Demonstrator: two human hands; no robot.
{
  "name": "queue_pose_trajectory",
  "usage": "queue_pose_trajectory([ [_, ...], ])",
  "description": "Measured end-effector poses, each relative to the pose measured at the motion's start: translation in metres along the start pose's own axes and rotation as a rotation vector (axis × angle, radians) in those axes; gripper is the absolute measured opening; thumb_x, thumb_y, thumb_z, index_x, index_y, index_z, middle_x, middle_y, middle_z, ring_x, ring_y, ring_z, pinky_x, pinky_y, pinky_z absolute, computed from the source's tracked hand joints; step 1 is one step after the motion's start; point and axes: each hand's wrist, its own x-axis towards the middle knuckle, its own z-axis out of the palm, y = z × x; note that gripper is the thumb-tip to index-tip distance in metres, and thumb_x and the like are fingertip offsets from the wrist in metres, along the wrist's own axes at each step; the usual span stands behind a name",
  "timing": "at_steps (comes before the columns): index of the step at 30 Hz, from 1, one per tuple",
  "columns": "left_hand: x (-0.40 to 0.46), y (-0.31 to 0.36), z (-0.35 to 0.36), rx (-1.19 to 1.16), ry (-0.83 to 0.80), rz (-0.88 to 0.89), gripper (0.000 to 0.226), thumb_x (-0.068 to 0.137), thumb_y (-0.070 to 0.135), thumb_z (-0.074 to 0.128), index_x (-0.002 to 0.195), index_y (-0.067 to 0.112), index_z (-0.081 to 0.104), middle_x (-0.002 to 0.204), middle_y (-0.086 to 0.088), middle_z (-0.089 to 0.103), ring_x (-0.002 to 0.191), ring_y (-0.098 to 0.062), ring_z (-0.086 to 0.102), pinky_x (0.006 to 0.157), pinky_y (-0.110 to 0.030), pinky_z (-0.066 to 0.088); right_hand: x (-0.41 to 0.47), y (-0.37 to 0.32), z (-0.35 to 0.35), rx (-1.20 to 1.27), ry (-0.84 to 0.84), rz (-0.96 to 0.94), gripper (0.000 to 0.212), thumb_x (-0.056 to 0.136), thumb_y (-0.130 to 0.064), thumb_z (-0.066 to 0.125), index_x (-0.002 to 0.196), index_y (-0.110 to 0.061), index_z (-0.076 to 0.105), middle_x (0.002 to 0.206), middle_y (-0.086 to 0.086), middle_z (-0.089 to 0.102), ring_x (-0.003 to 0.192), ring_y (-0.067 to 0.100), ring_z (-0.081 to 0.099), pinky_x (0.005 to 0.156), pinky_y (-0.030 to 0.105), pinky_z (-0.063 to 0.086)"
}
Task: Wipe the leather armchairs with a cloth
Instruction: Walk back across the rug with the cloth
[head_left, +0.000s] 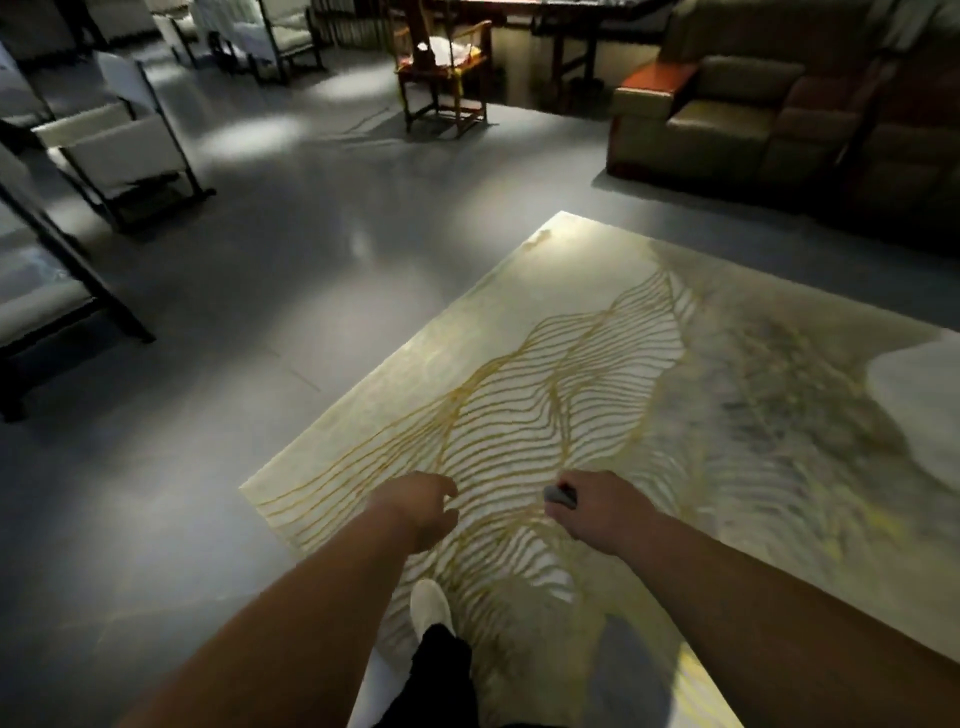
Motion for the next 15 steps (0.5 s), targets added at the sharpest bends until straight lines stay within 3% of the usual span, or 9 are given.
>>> queue_pose_trajectory([
  [5, 0.081, 0.072, -0.023, 0.095, -0.009, 0.203, 0.047, 0.102, 0.05, 0.056, 0.146, 0.034, 0.056, 0.145, 0.002, 0.061, 0.131, -0.022, 0.059, 0.11, -0.038, 0.049, 0.01, 0.06, -0.033, 0.067, 0.045, 0.124, 0.031, 0.102, -0.059, 0.051, 0.086, -0.032, 0.05, 0.084, -0.003, 0.063, 0.075, 0.018, 0.059, 0.072, 0.041, 0.05],
  [9, 0.149, 0.117, -0.048, 0.17, 0.003, 0.306, 0.044, 0.101, 0.051, 0.056, 0.143, 0.038, 0.058, 0.143, 0.007, 0.063, 0.131, -0.019, 0.059, 0.108, -0.037, 0.05, 0.037, 0.096, -0.055, 0.1, 0.074, 0.241, 0.036, 0.104, -0.06, 0.047, 0.102, -0.025, 0.056, 0.093, 0.0, 0.064, 0.081, 0.021, 0.06, 0.082, 0.045, 0.052],
  [15, 0.261, 0.168, -0.105, 0.233, -0.032, 0.422, 0.047, 0.101, 0.051, 0.056, 0.145, 0.037, 0.056, 0.146, 0.007, 0.06, 0.134, -0.02, 0.057, 0.109, -0.04, 0.049, 0.093, 0.138, -0.117, 0.146, 0.129, 0.373, 0.036, 0.104, -0.058, 0.048, 0.11, -0.024, 0.058, 0.1, 0.002, 0.065, 0.086, 0.024, 0.061, 0.083, 0.047, 0.052],
])
